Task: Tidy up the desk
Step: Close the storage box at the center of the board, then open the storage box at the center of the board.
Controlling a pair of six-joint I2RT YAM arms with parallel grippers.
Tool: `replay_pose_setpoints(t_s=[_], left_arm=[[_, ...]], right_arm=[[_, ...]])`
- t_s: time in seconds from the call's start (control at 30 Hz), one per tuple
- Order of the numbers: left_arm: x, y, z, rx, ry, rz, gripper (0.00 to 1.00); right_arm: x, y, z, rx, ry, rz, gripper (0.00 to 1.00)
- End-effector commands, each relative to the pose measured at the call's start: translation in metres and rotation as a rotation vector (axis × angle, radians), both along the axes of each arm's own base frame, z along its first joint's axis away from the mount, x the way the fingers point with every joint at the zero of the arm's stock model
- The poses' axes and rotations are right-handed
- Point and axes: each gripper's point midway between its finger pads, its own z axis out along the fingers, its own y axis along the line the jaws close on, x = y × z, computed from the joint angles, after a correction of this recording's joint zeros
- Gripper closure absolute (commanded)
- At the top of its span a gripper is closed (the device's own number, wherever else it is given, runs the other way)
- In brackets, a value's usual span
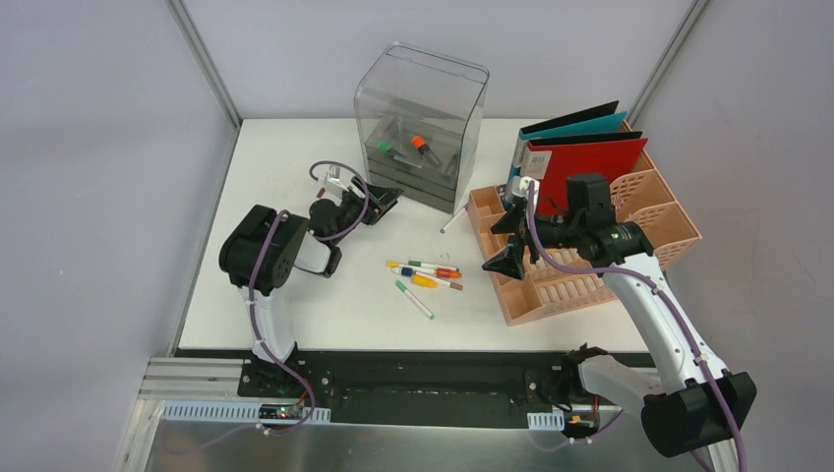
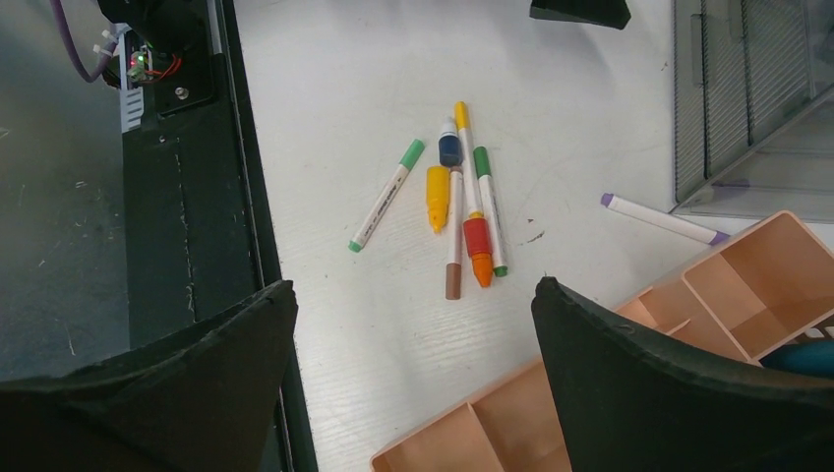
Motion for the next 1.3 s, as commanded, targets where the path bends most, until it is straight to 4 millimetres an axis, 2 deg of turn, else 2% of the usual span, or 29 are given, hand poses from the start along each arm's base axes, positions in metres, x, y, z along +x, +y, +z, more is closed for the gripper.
replay_pose_setpoints(t_s=[0.0,0.3,0.8,0.93,1.13,1.27], left_arm=[[0.024,-0.009,0.045,-0.073,-0.159,0.044,0.41],[0.052,-0.02,0.026,-0.126,-0.101,0.055,0.59],[0.072,-0.018,0.005,-0.118,-0.058,0.11,0.66],[0.074,-0.017,0.002,-0.113,-0.05,0.116,0.77],[0.073,-0.016,-0.002,-0.108,-0.04,0.115,0.99],[0.067,-0.009,-0.006,-0.109,-0.036,0.125,1.0]], right_arm=[[0.0,-0.003,0.004,-0.005,-0.061,0.007,0.07],[-0.001,-0.004,0.001,-0.01,-0.056,0.011,0.07],[-0.003,-0.004,0.002,-0.001,-0.05,0.016,0.08],[-0.003,-0.003,0.002,0.001,-0.051,0.02,0.08],[-0.004,-0.003,0.003,0.003,-0.05,0.023,0.08],[-0.004,-0.003,0.003,0.003,-0.049,0.023,0.08]])
